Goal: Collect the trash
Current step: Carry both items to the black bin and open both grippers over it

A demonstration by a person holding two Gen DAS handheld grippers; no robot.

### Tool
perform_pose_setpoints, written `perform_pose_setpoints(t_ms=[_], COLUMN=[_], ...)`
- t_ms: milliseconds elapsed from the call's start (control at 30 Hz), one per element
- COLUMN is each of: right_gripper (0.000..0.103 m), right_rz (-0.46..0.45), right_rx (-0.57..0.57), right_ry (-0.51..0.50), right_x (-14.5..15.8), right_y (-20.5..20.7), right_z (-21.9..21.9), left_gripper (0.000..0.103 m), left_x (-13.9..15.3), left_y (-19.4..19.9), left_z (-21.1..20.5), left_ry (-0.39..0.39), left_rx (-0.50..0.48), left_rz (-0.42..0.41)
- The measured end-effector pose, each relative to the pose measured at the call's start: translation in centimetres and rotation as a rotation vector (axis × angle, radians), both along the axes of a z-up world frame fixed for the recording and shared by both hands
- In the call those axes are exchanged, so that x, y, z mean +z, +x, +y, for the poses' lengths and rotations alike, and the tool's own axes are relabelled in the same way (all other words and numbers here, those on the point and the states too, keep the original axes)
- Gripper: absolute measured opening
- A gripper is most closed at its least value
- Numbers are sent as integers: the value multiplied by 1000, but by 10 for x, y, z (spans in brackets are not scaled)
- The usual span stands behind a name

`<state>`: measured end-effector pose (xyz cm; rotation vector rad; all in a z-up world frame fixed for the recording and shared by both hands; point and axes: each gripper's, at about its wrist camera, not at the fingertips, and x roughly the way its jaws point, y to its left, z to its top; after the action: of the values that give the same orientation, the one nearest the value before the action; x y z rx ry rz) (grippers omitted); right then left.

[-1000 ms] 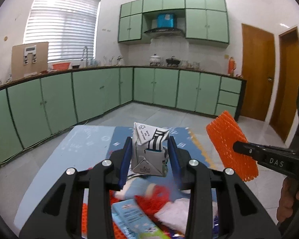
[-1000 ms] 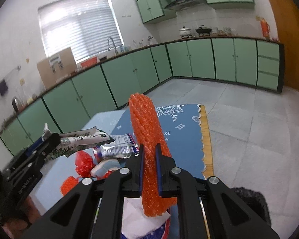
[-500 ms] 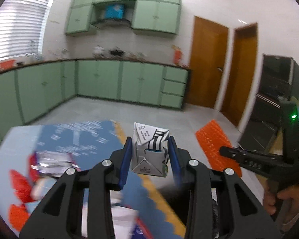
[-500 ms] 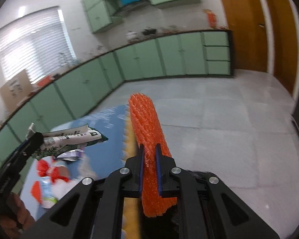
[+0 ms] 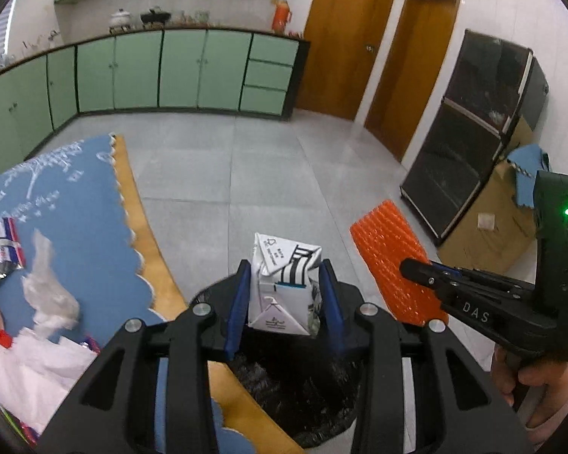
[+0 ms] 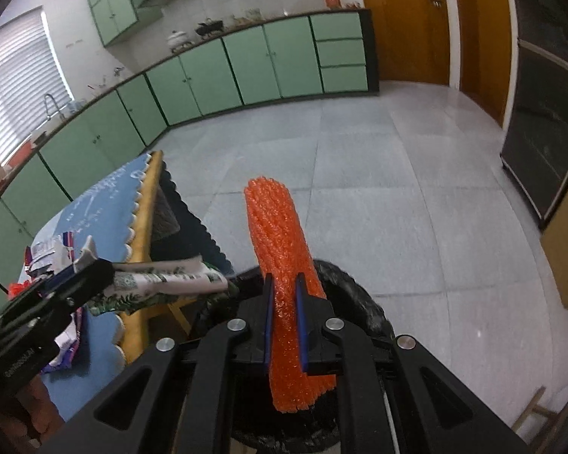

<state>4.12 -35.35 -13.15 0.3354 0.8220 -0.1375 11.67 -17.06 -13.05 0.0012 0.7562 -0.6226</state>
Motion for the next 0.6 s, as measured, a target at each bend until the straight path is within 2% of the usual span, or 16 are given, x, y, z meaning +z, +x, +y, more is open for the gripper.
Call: perform_pose_setpoints(t_ms=[33,100,233,267,300,333,400,600], right_gripper=[10,14,15,18,28,43,56,61], right_rz=[5,19,44,54,60,64,67,13], right_rx=[-2,0,12,16,15,11,11,87], right_ry=[7,21,25,26,25,18,5,-12], right_x=[-3,-9,-19,-22,-23,-24,-24,-7], right_y=[-3,-2,3,5,6,6,6,15], right_z=[-2,-4,-4,-2,-1,1,5,36], left_gripper=[41,55,57,58,59,60,63,68], left_x=[-1,0,6,8,10,12,18,35], left_y=[-1,1,1,0,0,-1,-2,-15], left_z=[0,4,13,15,19,25,35,86], left_ry=[4,8,15,15,16,19,25,47], left_rx=[-3,5,32,39,51,65,97,241], left_rz=[0,-11,-26,-28,-32,-39,-54,-133])
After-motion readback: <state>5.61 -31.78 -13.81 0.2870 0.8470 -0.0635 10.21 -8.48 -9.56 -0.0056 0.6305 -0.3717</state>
